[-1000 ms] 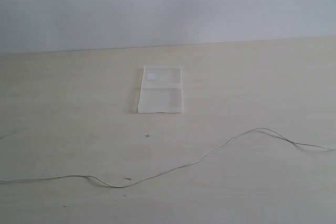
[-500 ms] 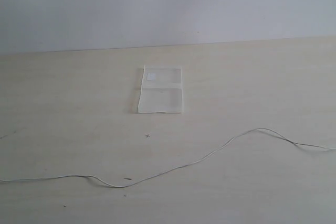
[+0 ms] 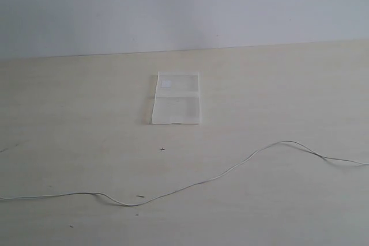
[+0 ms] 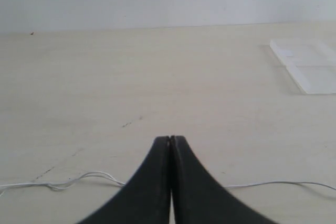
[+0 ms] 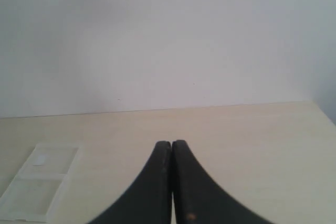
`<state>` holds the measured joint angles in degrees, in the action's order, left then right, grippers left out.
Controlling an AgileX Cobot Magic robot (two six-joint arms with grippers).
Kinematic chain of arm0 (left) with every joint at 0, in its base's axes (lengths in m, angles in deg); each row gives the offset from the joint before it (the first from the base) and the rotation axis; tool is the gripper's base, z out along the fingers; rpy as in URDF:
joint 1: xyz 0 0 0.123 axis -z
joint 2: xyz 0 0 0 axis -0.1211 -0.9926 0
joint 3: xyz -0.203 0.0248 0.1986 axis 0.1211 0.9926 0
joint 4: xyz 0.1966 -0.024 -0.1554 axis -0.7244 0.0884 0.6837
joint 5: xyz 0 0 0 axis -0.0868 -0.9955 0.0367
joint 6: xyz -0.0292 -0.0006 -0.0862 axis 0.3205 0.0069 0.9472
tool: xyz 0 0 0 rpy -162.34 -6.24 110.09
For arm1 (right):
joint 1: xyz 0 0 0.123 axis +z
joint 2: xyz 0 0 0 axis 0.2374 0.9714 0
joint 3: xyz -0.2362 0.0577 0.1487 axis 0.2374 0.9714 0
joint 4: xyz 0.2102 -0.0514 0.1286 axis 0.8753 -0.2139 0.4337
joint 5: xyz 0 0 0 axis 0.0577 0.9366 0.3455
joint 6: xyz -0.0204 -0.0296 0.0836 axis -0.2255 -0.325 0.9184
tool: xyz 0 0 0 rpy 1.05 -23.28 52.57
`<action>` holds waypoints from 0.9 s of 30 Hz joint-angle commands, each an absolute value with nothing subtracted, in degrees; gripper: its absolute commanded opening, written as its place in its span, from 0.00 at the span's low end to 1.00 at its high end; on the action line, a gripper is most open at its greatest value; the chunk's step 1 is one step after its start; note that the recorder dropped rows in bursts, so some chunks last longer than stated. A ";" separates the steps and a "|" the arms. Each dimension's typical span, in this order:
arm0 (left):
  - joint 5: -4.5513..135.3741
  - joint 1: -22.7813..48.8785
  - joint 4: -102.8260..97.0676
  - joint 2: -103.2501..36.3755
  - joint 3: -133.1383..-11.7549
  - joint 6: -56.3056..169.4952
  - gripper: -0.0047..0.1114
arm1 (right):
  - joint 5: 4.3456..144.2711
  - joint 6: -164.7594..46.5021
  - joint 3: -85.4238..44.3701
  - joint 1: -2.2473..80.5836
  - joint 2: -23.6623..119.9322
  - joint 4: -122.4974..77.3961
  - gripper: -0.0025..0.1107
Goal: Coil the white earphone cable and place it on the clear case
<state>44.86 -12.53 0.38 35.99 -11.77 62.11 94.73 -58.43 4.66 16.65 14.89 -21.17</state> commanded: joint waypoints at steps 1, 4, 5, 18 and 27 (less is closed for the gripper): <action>45.21 -12.68 0.22 36.38 -11.75 62.33 0.04 | 92.40 -58.43 3.12 16.41 18.65 -20.95 0.02; 45.21 -12.68 0.22 36.38 -11.75 62.33 0.04 | 90.46 -58.43 3.12 16.41 19.95 -20.95 0.02; 45.21 -12.68 0.22 36.38 -11.75 62.33 0.04 | 90.21 -58.43 3.12 16.41 20.25 -20.95 0.02; 45.21 -12.68 0.22 36.38 -11.75 62.33 0.04 | 87.54 -58.43 3.12 16.41 25.69 -15.88 0.02; 45.21 -12.68 0.22 36.38 -11.75 62.33 0.04 | 109.20 -99.54 -6.98 16.41 44.42 17.24 0.02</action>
<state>44.86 -12.53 0.38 35.99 -11.77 62.11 100.31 -81.71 -2.87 16.65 38.78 3.37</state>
